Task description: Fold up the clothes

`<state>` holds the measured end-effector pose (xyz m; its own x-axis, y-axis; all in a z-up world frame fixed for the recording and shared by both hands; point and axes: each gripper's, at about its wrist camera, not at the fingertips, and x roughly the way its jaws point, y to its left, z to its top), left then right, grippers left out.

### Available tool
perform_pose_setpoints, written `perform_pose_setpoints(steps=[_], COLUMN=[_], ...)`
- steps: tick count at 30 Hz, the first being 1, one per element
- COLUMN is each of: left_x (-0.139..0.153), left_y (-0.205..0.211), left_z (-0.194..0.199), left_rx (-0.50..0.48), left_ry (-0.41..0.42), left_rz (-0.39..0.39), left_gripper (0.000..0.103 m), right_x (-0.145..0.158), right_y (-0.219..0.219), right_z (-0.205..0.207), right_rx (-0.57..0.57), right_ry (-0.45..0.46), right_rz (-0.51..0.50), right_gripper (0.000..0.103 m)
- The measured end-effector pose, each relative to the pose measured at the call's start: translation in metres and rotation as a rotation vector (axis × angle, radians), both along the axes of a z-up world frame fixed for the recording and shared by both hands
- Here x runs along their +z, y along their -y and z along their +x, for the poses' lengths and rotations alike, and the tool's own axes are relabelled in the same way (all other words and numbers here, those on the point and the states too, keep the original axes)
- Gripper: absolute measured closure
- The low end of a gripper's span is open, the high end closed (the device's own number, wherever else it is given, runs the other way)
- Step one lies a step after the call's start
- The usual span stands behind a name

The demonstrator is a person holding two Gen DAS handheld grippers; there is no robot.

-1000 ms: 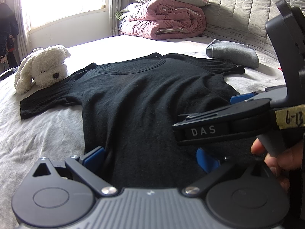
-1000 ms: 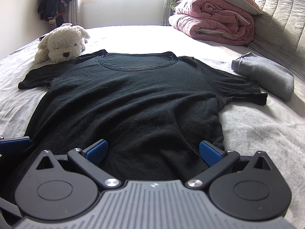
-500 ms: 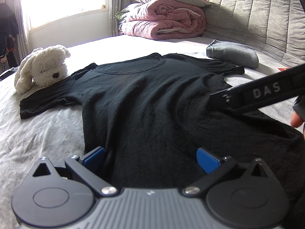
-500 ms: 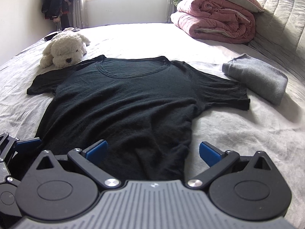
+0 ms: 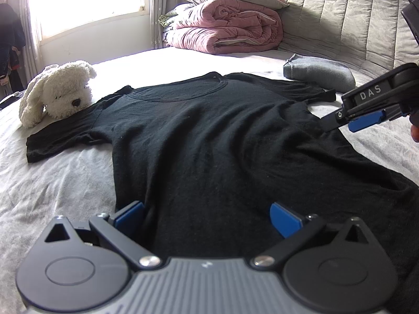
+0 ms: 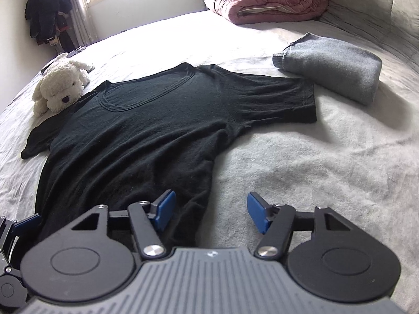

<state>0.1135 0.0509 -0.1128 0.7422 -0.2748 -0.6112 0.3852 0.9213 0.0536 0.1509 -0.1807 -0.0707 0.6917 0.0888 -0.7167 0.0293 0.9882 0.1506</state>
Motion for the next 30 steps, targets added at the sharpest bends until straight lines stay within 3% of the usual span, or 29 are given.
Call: perform_pose_setpoints(steps=[11,13,17,20,25,30], left_x=[0.019,0.026,0.038,0.038,0.034,0.019], left_y=[-0.016,-0.029,-0.064,-0.085,-0.120,-0.154], left_z=[0.009,0.017,0.037,0.051,0.077,0.111], left_rx=[0.010,0.032,0.132,0.207,0.310,0.405], left_ry=[-0.022,-0.035,-0.079,-0.110,-0.127,-0.175], left_rz=[0.009,-0.040,-0.211,-0.311,-0.441,-0.678], left_gripper=[0.001,0.001,0.002,0.009,0.035,0.055], right_x=[-0.002,-0.001,0.000,0.000,-0.003,-0.013], right_y=[0.006,0.011,0.028,0.040,0.050,0.073], right_z=[0.022,0.025,0.031,0.037,0.047,0.057], right_rx=[-0.057,-0.081,-0.143,-0.188,-0.224,-0.283], right_ry=[-0.008,-0.009,-0.006,-0.006,-0.006,0.010], right_rz=[0.067,0.091,0.177,0.249,0.295,0.402], right_gripper=[0.040,0.040,0.040,0.040,0.044,0.054])
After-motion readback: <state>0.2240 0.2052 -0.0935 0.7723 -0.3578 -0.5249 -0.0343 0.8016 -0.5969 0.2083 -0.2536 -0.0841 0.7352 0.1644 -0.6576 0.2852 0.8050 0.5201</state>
